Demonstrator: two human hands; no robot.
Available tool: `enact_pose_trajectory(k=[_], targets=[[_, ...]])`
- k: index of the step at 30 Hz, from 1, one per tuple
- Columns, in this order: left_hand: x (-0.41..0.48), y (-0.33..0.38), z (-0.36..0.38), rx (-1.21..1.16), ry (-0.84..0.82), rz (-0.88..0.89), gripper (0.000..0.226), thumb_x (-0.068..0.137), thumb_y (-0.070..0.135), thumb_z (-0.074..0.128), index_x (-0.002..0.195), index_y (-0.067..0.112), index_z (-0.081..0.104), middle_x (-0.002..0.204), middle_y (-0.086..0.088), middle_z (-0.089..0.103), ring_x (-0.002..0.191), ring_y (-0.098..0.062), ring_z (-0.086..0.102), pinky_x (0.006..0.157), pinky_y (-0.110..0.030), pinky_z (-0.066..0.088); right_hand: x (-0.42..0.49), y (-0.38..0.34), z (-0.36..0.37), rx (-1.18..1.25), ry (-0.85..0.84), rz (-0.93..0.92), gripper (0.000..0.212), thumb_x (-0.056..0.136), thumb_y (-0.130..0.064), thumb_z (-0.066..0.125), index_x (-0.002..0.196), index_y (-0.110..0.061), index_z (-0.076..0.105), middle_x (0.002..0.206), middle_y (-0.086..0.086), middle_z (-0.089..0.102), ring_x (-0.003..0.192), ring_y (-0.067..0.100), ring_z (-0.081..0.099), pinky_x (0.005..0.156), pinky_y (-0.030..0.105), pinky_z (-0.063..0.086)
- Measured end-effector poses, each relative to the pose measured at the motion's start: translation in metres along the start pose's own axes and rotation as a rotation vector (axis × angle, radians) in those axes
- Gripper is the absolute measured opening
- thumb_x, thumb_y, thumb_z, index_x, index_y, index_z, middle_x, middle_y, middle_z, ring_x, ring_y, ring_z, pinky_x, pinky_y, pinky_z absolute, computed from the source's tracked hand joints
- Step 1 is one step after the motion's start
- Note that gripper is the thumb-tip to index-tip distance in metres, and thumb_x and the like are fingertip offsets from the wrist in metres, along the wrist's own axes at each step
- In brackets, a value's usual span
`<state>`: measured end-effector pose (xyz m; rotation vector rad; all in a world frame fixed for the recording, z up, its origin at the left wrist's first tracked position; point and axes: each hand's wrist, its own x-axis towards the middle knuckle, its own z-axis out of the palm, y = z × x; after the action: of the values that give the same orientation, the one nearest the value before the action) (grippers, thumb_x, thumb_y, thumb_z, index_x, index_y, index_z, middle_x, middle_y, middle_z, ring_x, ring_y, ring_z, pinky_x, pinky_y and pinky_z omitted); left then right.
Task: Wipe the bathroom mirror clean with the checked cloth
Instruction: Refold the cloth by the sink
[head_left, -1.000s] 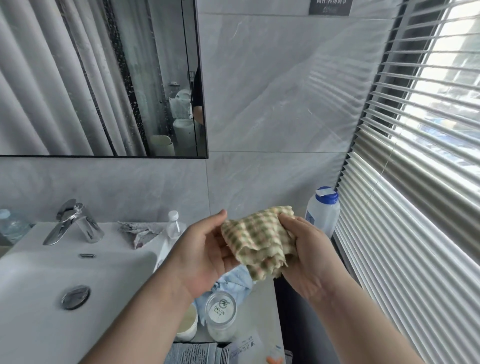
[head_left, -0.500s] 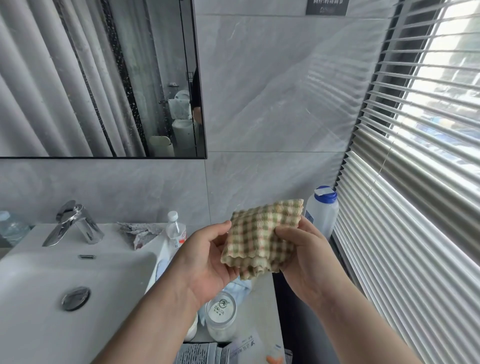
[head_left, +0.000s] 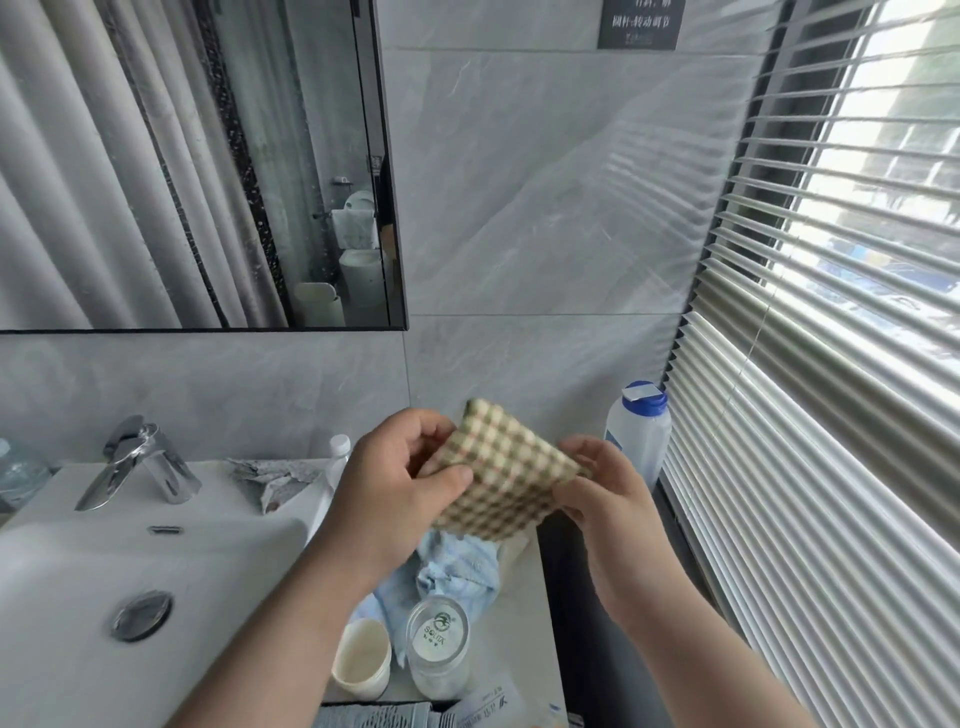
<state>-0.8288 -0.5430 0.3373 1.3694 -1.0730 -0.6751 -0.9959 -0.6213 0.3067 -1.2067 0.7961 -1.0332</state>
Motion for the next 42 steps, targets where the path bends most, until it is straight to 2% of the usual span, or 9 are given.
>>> enact_pose_trajectory(k=[6,10,15,20,24,27,31,36,42], targets=[[-0.002,0.022,-0.007,0.334,-0.224,0.191,0.027,0.070,0.013,0.066,0.078,0.039,0.067,0.074,0.015,0.069,0.072,0.000,0.063,0.072,-0.018,0.052,-0.002,-0.020,-0.004,-0.181,-0.323,-0.222,0.041,0.081,-0.017,0.063,0.121,-0.029,0.064,0.121,-0.003,0.068,0.110,0.014,0.064,0.097,0.037,0.052],[-0.005,0.029,-0.013,0.407,-0.237,0.222,0.019,0.071,0.015,0.065,0.075,0.033,0.060,0.083,-0.001,0.071,0.078,-0.021,0.068,0.074,-0.040,0.057,-0.008,-0.037,-0.006,-0.305,-0.442,-0.297,0.019,0.082,-0.019,0.065,0.100,-0.021,0.069,0.106,0.007,0.072,0.094,0.034,0.067,0.087,0.049,0.054],[-0.007,0.036,-0.020,0.491,-0.232,0.237,0.036,0.075,0.001,0.067,0.070,0.036,0.061,0.091,0.014,0.073,0.086,-0.012,0.071,0.078,-0.041,0.058,-0.017,-0.050,-0.012,-0.651,-0.492,-0.538,0.024,0.083,-0.008,0.063,0.091,-0.030,0.066,0.105,-0.013,0.069,0.086,0.019,0.065,0.076,0.025,0.052],[-0.007,0.035,-0.021,0.589,-0.212,0.289,0.033,0.074,0.007,0.072,0.075,0.039,0.064,0.083,0.008,0.069,0.078,-0.017,0.065,0.071,-0.040,0.054,-0.016,-0.053,-0.017,-0.930,-0.394,-0.554,0.016,0.085,-0.010,0.069,0.090,-0.025,0.072,0.074,-0.013,0.066,0.077,0.004,0.064,0.067,0.013,0.048],[-0.006,0.028,-0.021,0.734,-0.267,0.302,0.027,0.078,0.012,0.080,0.073,0.033,0.064,0.076,0.011,0.064,0.076,-0.010,0.060,0.068,-0.029,0.048,-0.018,-0.056,-0.018,-0.977,-0.272,-0.652,0.014,0.080,-0.008,0.075,0.087,-0.020,0.075,0.076,-0.021,0.063,0.081,-0.003,0.061,0.071,0.004,0.044],[-0.007,0.019,-0.022,0.747,-0.349,0.201,0.021,0.080,0.024,0.074,0.064,0.034,0.063,0.074,0.009,0.064,0.073,-0.008,0.059,0.075,-0.035,0.049,-0.020,-0.058,-0.016,-0.946,-0.253,-0.724,0.015,0.078,-0.008,0.072,0.085,-0.021,0.076,0.082,-0.019,0.065,0.082,-0.007,0.060,0.071,0.000,0.041],[-0.008,0.017,-0.020,0.678,-0.401,0.162,0.020,0.080,0.037,0.062,0.073,0.021,0.072,0.079,0.008,0.067,0.082,-0.009,0.064,0.080,-0.036,0.049,-0.022,-0.058,-0.014,-0.853,-0.214,-0.771,0.021,0.076,-0.005,0.072,0.086,-0.023,0.078,0.086,-0.019,0.066,0.081,-0.007,0.062,0.072,0.002,0.042],[-0.012,0.015,-0.022,0.580,-0.335,0.195,0.025,0.084,0.034,0.057,0.083,0.020,0.078,0.097,0.020,0.065,0.093,-0.005,0.064,0.081,-0.014,0.044,-0.022,-0.057,-0.018,-0.822,-0.166,-0.753,0.017,0.077,-0.010,0.072,0.088,-0.022,0.078,0.088,-0.022,0.065,0.083,-0.003,0.064,0.074,0.005,0.045],[-0.011,0.017,-0.023,0.400,-0.122,0.257,0.017,0.074,0.018,0.080,0.075,0.035,0.078,0.087,0.013,0.068,0.080,-0.007,0.066,0.076,-0.012,0.046,-0.020,-0.058,-0.020,-0.708,-0.152,-0.707,0.012,0.083,-0.030,0.069,0.087,-0.023,0.077,0.084,-0.015,0.069,0.081,0.007,0.068,0.070,0.022,0.055]])
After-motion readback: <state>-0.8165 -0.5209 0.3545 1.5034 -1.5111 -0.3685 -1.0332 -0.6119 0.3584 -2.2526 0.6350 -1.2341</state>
